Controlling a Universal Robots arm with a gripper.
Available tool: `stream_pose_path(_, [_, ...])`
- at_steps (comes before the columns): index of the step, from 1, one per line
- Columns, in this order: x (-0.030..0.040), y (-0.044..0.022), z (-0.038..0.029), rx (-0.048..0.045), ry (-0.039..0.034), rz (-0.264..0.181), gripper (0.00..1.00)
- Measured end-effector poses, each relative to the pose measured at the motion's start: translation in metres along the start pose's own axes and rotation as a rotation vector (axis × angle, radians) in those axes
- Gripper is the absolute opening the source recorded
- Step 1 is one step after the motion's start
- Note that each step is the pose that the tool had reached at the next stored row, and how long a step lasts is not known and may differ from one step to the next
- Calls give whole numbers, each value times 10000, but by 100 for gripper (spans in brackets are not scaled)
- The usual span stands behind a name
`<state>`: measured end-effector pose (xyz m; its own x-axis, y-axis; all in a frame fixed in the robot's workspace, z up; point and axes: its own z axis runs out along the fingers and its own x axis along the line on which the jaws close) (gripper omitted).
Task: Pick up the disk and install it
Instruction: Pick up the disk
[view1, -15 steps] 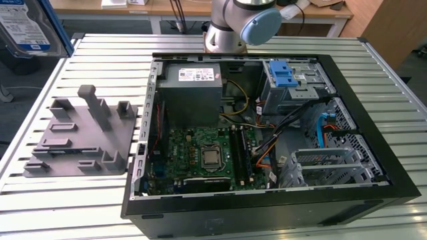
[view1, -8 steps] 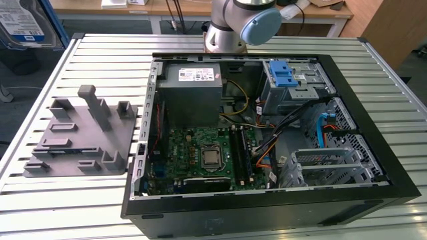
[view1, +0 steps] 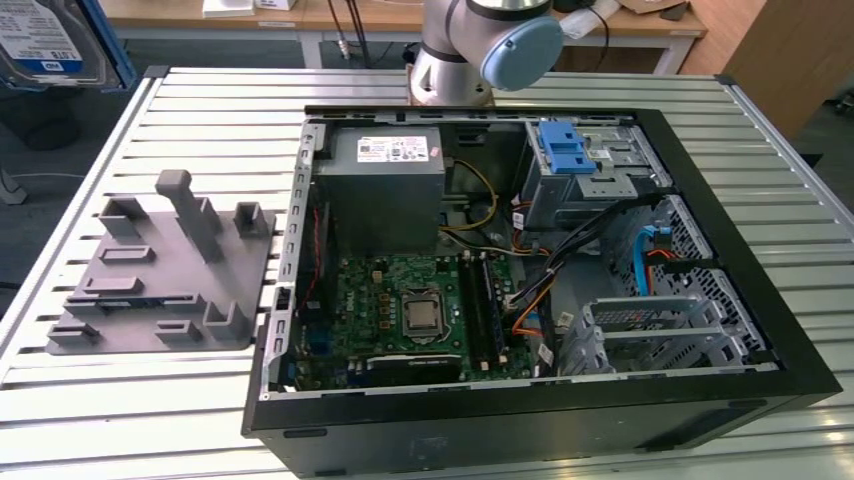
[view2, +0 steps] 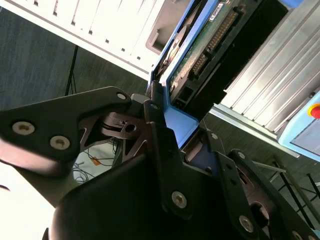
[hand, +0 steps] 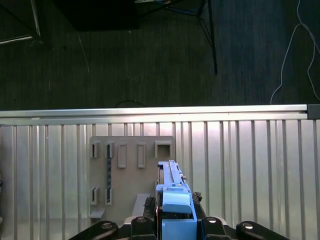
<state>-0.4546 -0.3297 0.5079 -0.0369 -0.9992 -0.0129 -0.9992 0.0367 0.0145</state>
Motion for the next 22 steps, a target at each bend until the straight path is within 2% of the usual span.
stream_pose_path(7, [0,-11,0,1,-1,0,36])
stream_pose_path(15, [-4,-115,-2,0,-1,0,36])
stream_pose_path(22, [-6,-170,-3,0,-1,0,36])
